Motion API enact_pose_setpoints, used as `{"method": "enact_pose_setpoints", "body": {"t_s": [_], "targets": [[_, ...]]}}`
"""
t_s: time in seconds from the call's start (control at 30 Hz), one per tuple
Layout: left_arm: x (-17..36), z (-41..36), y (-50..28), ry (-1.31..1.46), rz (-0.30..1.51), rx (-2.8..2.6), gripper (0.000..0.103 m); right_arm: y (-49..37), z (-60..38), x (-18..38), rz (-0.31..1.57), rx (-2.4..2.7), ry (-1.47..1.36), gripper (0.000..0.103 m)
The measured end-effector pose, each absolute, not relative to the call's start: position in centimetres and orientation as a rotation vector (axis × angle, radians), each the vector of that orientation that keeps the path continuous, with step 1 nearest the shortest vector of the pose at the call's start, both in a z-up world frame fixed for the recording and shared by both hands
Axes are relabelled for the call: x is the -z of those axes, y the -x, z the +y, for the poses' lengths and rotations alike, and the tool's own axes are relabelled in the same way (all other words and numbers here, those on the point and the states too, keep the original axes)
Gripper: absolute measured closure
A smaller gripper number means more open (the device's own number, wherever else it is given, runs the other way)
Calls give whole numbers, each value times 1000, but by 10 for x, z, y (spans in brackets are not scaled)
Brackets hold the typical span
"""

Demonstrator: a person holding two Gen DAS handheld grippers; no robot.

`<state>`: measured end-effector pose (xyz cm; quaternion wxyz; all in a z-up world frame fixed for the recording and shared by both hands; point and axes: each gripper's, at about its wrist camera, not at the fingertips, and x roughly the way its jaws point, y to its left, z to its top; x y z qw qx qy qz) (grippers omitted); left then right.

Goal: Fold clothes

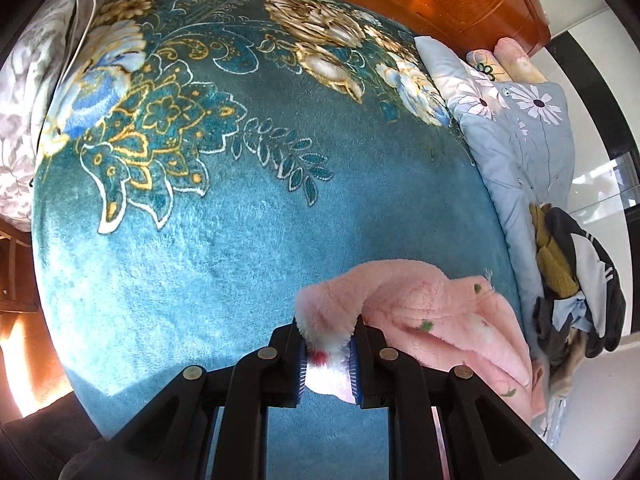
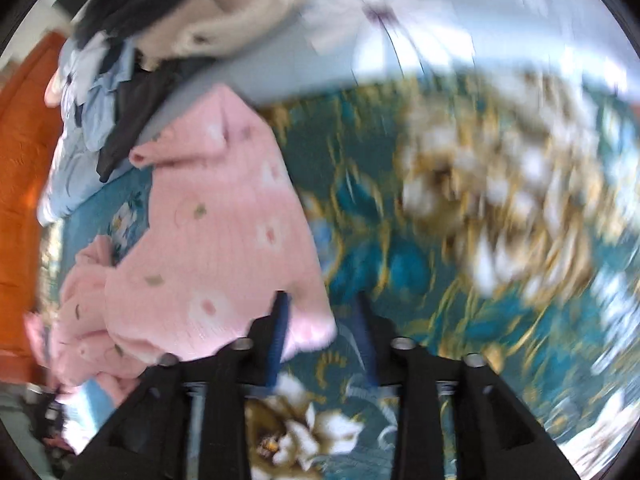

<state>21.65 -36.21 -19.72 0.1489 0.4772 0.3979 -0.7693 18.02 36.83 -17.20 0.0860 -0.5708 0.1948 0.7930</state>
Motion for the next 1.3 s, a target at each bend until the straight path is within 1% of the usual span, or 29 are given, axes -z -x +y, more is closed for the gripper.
{"method": "enact_pose_setpoints", "body": {"t_s": [0.03, 0.07, 0.1, 0.13, 0.27, 0.37, 0.43, 0.5, 0.53, 0.57, 0.6, 0.7, 0.77, 0.9, 0.97, 1.03, 1.13, 1.2, 1.23, 1.3], "targets": [[197, -361, -217, -1370, 1153, 2207, 85, -171, 356, 164, 539, -2419, 1685, 58], [198, -360, -217, -1369, 1162, 2203, 85, -160, 344, 160, 536, -2467, 1695, 54], [198, -359, -218, -1368, 1169, 2200, 85, -149, 330, 158, 534, -2516, 1708, 47], [197, -358, -218, -1369, 1174, 2200, 85, -134, 309, 159, 530, -2560, 1744, 45], [192, -352, -224, -1346, 1219, 2189, 85, -74, 233, 186, 459, -2595, 1916, 44], [188, -348, -230, -1304, 1295, 2178, 85, -44, 192, 216, 294, -2505, 2025, 44], [185, -345, -230, -1302, 1290, 2188, 85, -34, 178, 234, 180, -2404, 2078, 44], [184, -342, -230, -1307, 1280, 2198, 85, -34, 177, 244, 131, -2334, 2099, 45], [184, -342, -229, -1312, 1274, 2201, 85, -36, 180, 247, 98, -2307, 2099, 49], [184, -341, -228, -1316, 1271, 2202, 85, -39, 183, 249, 69, -2282, 2098, 71], [185, -341, -226, -1321, 1267, 2202, 85, -42, 189, 248, 63, -2274, 2091, 89], [184, -340, -221, -1335, 1257, 2209, 85, -54, 219, 234, 156, -2282, 2058, 92], [182, -339, -217, -1342, 1250, 2218, 85, -62, 249, 210, 284, -2329, 1982, 93], [169, -338, -205, -1329, 1245, 2262, 85, -68, 320, 136, 607, -2459, 1724, 93], [159, -337, -196, -1313, 1244, 2293, 85, -71, 358, 83, 757, -2548, 1532, 93], [144, -336, -187, -1288, 1233, 2336, 85, -79, 379, 38, 838, -2632, 1351, 93], [120, -333, -177, -1237, 1237, 2406, 85, -104, 412, -20, 894, -2727, 1059, 93], [110, -331, -171, -1222, 1226, 2443, 85, -124, 432, -32, 903, -2727, 939, 93], [108, -329, -169, -1224, 1217, 2452, 85, -135, 441, -28, 900, -2705, 908, 93], [111, -326, -166, -1239, 1204, 2453, 85, -150, 457, 11, 906, -2596, 979, 93]]}}
